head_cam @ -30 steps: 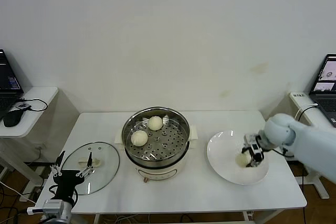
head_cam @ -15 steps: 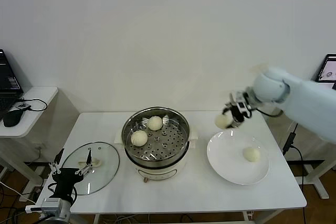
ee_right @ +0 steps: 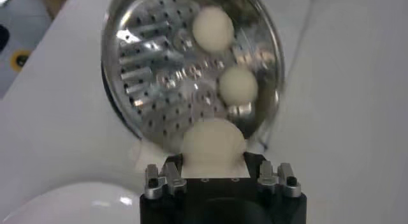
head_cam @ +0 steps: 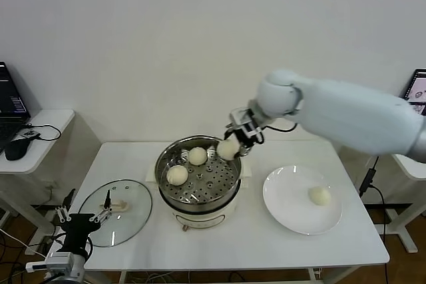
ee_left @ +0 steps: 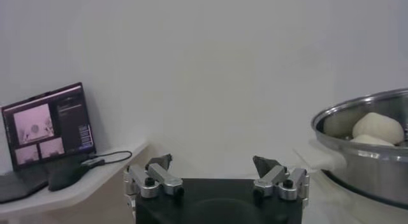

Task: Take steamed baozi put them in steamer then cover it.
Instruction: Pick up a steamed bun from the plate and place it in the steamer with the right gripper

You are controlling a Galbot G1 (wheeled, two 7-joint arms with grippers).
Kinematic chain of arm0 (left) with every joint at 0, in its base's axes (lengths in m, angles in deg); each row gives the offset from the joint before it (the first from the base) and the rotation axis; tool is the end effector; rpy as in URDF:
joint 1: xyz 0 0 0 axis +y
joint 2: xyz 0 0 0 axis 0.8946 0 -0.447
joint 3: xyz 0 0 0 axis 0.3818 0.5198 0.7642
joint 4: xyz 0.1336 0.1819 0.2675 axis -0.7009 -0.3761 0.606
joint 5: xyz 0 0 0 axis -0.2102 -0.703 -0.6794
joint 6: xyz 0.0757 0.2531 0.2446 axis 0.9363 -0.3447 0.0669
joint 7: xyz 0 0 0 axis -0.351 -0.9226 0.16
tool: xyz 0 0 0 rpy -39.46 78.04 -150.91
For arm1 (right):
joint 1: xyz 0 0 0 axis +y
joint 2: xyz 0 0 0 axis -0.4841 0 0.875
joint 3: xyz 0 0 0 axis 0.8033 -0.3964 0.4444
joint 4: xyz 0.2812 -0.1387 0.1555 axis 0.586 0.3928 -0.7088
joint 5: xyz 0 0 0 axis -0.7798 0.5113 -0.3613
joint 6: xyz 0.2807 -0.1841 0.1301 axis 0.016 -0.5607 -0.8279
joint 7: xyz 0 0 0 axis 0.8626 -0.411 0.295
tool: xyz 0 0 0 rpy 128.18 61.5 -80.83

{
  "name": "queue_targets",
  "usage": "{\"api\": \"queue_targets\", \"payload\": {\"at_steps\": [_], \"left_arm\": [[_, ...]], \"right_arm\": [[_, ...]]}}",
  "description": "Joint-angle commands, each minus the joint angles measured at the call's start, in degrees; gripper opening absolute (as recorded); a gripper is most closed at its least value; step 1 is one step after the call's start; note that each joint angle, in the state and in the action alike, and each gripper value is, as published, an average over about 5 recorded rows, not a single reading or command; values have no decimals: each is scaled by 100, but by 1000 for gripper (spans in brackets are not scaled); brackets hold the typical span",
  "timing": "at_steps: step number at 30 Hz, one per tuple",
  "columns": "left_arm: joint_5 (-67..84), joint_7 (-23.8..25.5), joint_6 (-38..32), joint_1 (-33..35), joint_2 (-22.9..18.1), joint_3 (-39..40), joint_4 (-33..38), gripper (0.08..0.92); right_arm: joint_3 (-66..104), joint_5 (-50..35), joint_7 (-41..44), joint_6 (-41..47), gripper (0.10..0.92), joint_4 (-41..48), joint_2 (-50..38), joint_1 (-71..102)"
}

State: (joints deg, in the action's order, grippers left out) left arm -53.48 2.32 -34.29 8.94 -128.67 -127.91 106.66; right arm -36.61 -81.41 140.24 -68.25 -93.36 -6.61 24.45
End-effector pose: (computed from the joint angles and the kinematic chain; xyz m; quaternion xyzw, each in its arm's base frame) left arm 0.1689 0.1134 -0.2786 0.0731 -0.9870 -0.1394 0.0334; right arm 0.5095 0.1146 -0.0303 0.6008 -0.4417 0.6468 0.1600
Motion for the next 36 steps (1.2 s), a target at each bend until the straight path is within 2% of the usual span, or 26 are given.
{"api": "queue_targets", "payload": {"at_steps": [1,10,33,36], "left_arm": [[-6,0,-8,9,-28,-26,-8,823],[-16,-10,-35,5,-90,-13,-32,823],[-5,-22,-79,44,-101,-14,-31,823],[-4,-21,-78,48,-100,-13,-11,823]], "right_arm": [[-455,238,-81,-774,619,119,910,45],[-573,801,-107,-1280,619,439,1323,291],[-689,754,308,-1522,632,360,1233,339],[-676,725,281,-1549,671,340,1167,287]]}}
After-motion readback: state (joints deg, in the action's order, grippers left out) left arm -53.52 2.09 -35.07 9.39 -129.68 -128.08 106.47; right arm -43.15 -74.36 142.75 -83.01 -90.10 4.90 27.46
